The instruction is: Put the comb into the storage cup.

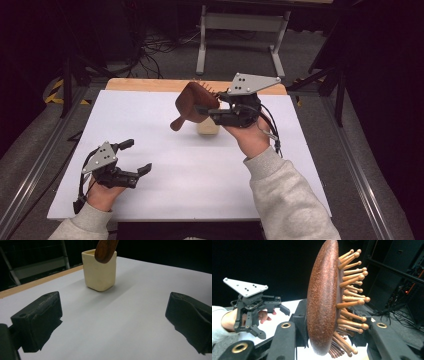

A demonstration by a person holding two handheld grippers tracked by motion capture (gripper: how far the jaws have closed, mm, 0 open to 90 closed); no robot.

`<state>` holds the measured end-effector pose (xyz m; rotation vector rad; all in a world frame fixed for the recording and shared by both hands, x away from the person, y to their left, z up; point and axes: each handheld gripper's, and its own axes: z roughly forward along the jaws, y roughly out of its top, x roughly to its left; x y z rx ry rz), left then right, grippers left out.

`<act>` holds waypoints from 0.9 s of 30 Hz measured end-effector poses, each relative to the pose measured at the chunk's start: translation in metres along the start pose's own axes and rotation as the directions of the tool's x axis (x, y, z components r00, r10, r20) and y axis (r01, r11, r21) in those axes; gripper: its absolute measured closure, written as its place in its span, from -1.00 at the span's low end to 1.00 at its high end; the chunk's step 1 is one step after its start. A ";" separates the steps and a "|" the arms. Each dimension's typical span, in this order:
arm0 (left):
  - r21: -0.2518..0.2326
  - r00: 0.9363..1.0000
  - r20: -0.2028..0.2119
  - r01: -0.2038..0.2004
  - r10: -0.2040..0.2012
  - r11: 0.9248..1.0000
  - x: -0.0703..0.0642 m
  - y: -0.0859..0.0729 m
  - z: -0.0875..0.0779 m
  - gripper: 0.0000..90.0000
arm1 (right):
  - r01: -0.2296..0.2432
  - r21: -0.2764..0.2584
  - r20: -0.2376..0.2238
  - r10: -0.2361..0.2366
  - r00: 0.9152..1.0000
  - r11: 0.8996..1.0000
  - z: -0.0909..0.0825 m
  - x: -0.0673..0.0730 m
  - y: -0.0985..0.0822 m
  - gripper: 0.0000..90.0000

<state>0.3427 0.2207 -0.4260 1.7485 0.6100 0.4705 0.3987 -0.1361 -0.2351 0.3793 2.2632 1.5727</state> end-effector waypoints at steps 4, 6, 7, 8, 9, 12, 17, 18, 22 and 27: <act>0.009 1.000 -0.005 0.001 -0.001 1.000 0.001 0.000 -0.001 -0.96 | 0.000 -0.005 0.027 0.001 1.000 1.000 -0.002 -0.005 0.002 0.30; 0.007 1.000 -0.008 -0.002 0.002 1.000 0.002 0.000 -0.002 -0.96 | -0.003 -0.007 0.037 0.003 0.999 1.000 -0.004 -0.008 0.003 0.30; 0.005 1.000 -0.011 -0.001 0.001 1.000 0.002 0.000 -0.003 -0.96 | -0.003 -0.007 0.046 0.003 0.999 1.000 -0.004 -0.009 0.004 0.29; 0.000 1.000 -0.012 0.002 -0.002 1.000 0.002 0.000 -0.002 -0.96 | -0.002 -0.008 0.055 0.002 0.998 1.000 -0.005 -0.010 0.004 0.29; 0.004 1.000 -0.013 0.001 -0.001 1.000 0.003 0.000 -0.003 -0.96 | -0.004 -0.008 0.059 0.004 0.998 1.000 -0.005 -0.011 0.004 0.29; -0.010 1.000 -0.022 0.004 -0.005 1.000 0.003 0.000 -0.004 -0.96 | -0.006 -0.012 0.079 0.007 0.997 1.000 -0.007 -0.015 0.004 0.29; -0.003 1.000 -0.029 0.005 -0.005 1.000 0.005 -0.001 -0.004 -0.96 | -0.016 -0.017 0.109 0.018 0.994 1.000 -0.010 -0.022 0.002 0.28; 0.001 1.000 -0.029 0.004 -0.004 1.000 0.005 0.000 -0.004 -0.96 | -0.020 -0.016 0.117 0.022 0.993 1.000 -0.010 -0.023 0.002 0.28; 0.004 1.000 -0.031 0.004 -0.003 1.000 0.005 -0.001 -0.005 -0.96 | -0.028 -0.017 0.135 0.030 0.990 0.999 -0.012 -0.028 0.000 0.28; 0.006 0.999 -0.034 0.002 -0.002 1.000 0.006 -0.001 -0.005 -0.96 | -0.042 -0.020 0.176 0.045 0.983 0.999 -0.017 -0.036 -0.003 0.28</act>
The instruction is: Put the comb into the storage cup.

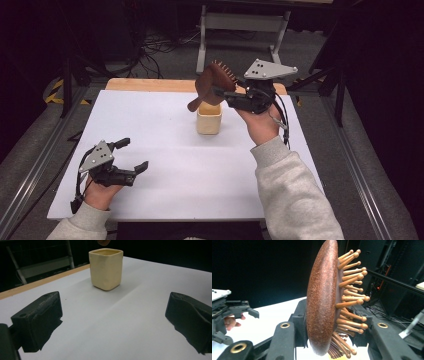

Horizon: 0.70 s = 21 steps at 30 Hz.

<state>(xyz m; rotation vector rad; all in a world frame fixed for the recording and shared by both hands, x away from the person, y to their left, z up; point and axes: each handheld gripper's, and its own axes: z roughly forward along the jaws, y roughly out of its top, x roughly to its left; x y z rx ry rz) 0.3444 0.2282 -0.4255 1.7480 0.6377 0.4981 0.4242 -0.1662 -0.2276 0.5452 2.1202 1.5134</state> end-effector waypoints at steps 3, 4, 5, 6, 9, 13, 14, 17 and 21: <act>0.000 1.000 0.001 0.002 -0.002 1.000 0.000 0.000 0.000 -0.96 | -0.006 0.001 0.017 0.006 1.000 1.000 -0.001 -0.004 -0.001 0.28; 0.001 1.000 0.000 -0.001 0.001 1.000 0.000 0.000 0.000 -0.96 | -0.010 0.001 0.021 0.010 1.000 1.000 -0.002 -0.005 -0.002 0.28; -0.005 1.000 0.001 0.001 -0.001 1.000 0.000 0.000 0.000 -0.96 | -0.012 0.001 0.027 0.012 1.000 1.000 -0.002 -0.006 -0.002 0.28; 0.000 1.000 0.000 0.000 0.000 1.000 0.000 0.000 0.000 -0.96 | -0.013 0.000 0.031 0.013 0.999 1.000 -0.002 -0.007 -0.002 0.28; 0.002 1.000 -0.001 -0.002 0.002 1.000 0.000 0.000 0.000 -0.95 | -0.015 0.000 0.038 0.015 0.999 1.000 -0.003 -0.008 -0.003 0.28; -0.002 1.000 0.002 0.000 0.000 1.000 0.000 -0.001 0.000 -0.95 | -0.021 0.005 0.062 0.021 0.998 1.000 -0.004 -0.013 -0.005 0.27; -0.001 1.000 0.001 -0.002 0.002 1.000 0.000 -0.001 0.000 -0.95 | -0.021 0.005 0.068 0.020 0.998 1.000 -0.004 -0.014 -0.005 0.27; -0.002 1.000 0.000 -0.004 0.004 1.000 0.000 -0.001 0.001 -0.95 | -0.026 0.006 0.076 0.025 0.997 1.000 -0.005 -0.016 -0.006 0.27; 0.009 1.000 0.000 -0.003 0.003 1.000 0.001 -0.001 0.001 -0.95 | -0.032 0.010 0.099 0.031 0.995 0.999 -0.005 -0.021 -0.008 0.27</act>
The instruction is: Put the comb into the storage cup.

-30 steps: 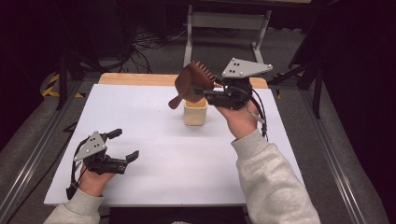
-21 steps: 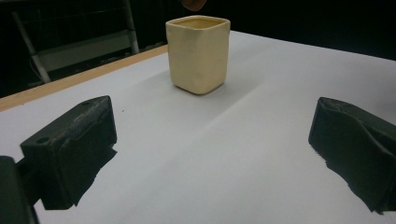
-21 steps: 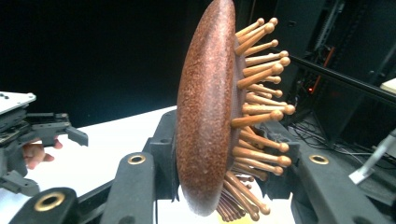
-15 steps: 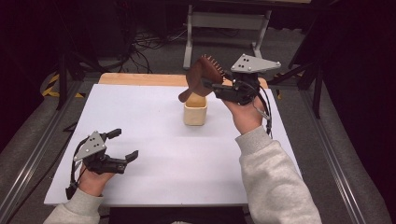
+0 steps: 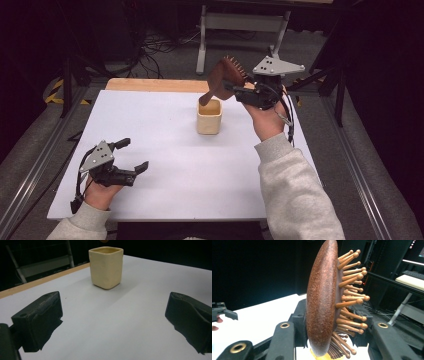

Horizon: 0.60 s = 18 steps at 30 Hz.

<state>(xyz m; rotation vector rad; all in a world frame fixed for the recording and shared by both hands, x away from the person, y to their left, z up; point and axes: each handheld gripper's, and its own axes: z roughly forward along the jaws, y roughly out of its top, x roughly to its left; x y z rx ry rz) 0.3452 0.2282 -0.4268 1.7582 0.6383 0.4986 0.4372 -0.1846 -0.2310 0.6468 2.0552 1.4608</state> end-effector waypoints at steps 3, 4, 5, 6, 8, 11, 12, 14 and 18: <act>-0.006 1.000 0.001 0.001 -0.001 1.000 0.000 0.000 0.000 -0.95 | -0.001 0.003 0.007 0.001 1.000 1.000 0.000 -0.002 -0.001 0.27; -0.006 1.000 0.001 0.001 -0.001 1.000 0.000 0.000 0.000 -0.95 | -0.003 0.005 0.011 0.002 1.000 1.000 0.000 -0.002 -0.001 0.27; -0.005 1.000 0.001 0.001 -0.001 1.000 0.000 0.000 0.000 -0.95 | -0.001 0.008 0.020 0.001 1.000 1.000 0.000 -0.004 -0.002 0.27; -0.005 1.000 0.002 0.002 -0.002 1.000 0.000 0.000 0.000 -0.95 | 0.000 0.010 0.024 0.000 1.000 1.000 0.000 -0.004 -0.002 0.27; -0.004 1.000 0.001 0.002 -0.002 1.000 0.000 0.000 0.000 -0.95 | -0.002 0.013 0.031 0.001 1.000 1.000 0.001 -0.006 -0.003 0.27; 0.002 1.000 0.003 0.001 -0.001 1.000 0.000 0.000 0.000 -0.95 | -0.007 0.016 0.035 0.006 0.999 1.000 0.001 -0.007 -0.004 0.27; 0.000 1.000 0.003 -0.001 0.001 1.000 -0.001 0.000 0.001 -0.95 | -0.005 0.017 0.039 0.005 0.999 1.000 0.001 -0.008 -0.004 0.27; 0.005 1.000 0.006 0.000 0.000 1.000 -0.001 0.000 0.001 -0.95 | -0.006 0.019 0.044 0.005 0.999 1.000 0.001 -0.009 -0.005 0.27; 0.002 1.000 0.003 0.004 -0.004 1.000 0.000 0.000 0.001 -0.95 | -0.012 0.027 0.050 0.010 0.999 1.000 0.002 -0.012 -0.007 0.26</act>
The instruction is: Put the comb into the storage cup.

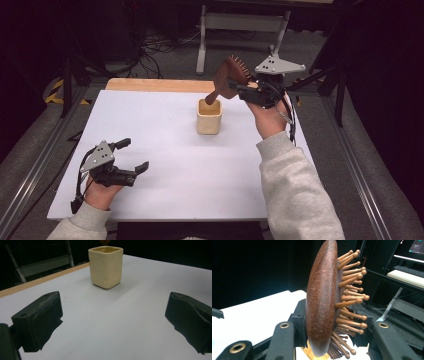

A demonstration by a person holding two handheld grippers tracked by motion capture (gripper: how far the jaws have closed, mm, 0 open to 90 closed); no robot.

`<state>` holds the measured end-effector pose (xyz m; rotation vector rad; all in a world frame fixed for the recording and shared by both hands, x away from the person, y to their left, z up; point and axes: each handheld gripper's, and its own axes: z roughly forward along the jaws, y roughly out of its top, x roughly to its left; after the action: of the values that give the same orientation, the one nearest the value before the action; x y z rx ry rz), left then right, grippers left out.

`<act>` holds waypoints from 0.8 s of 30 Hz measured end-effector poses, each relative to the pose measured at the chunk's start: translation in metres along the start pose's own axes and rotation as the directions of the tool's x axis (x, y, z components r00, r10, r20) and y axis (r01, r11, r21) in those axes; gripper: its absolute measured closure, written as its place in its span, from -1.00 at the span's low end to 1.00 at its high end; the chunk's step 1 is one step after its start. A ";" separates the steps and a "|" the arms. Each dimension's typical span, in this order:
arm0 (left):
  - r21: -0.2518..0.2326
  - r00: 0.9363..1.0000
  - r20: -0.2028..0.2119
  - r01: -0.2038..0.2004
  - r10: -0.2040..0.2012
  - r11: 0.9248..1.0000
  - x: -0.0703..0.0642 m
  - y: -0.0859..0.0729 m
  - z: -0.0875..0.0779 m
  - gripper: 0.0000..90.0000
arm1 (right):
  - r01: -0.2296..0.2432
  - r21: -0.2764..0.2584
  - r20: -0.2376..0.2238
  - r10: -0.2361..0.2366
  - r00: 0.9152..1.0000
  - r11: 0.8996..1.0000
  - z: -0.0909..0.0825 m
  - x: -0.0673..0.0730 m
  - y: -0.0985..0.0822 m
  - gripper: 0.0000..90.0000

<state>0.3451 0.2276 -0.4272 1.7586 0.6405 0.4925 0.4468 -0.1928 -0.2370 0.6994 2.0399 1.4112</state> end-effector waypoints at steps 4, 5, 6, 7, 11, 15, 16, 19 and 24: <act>-0.001 1.000 -0.001 -0.001 0.001 1.000 0.000 0.000 0.000 -0.95 | -0.003 0.007 0.005 0.003 1.000 1.000 0.001 -0.002 -0.002 0.26; -0.005 1.000 0.000 0.001 -0.001 1.000 0.000 0.000 0.000 -0.95 | -0.008 0.010 0.009 0.008 1.000 1.000 0.002 -0.003 -0.004 0.26; 0.000 1.000 -0.001 0.000 0.000 1.000 0.000 0.000 0.000 -0.95 | -0.011 0.011 0.009 0.010 1.000 1.000 0.002 -0.003 -0.004 0.26; 0.000 1.000 -0.001 0.000 0.000 1.000 0.000 0.000 0.000 -0.95 | -0.012 0.011 0.011 0.012 1.000 1.000 0.002 -0.004 -0.005 0.26; 0.006 1.000 0.000 0.003 -0.003 1.000 0.000 0.000 0.000 -0.95 | -0.017 0.016 0.010 0.017 1.000 1.000 0.003 -0.006 -0.007 0.26; 0.007 1.000 0.003 0.008 -0.008 1.000 0.001 0.000 0.000 -0.95 | -0.036 0.026 -0.003 0.036 0.999 0.999 0.006 -0.009 -0.009 0.25; 0.008 1.000 0.002 0.007 -0.007 1.000 0.001 0.000 0.000 -0.95 | -0.041 0.030 -0.007 0.041 0.999 0.999 0.008 -0.010 -0.010 0.25; 0.005 1.000 0.003 0.006 -0.006 1.000 0.000 0.000 0.000 -0.95 | -0.045 0.039 -0.009 0.045 0.999 0.998 0.012 -0.011 -0.012 0.25; 0.010 1.000 0.005 0.005 -0.005 1.000 0.001 0.000 0.000 -0.95 | -0.055 0.058 -0.021 0.056 0.998 0.997 0.019 -0.012 -0.016 0.24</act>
<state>0.3458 0.2285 -0.4271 1.7663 0.6448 0.4822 0.4668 -0.1932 -0.2563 0.7730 2.1014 1.4020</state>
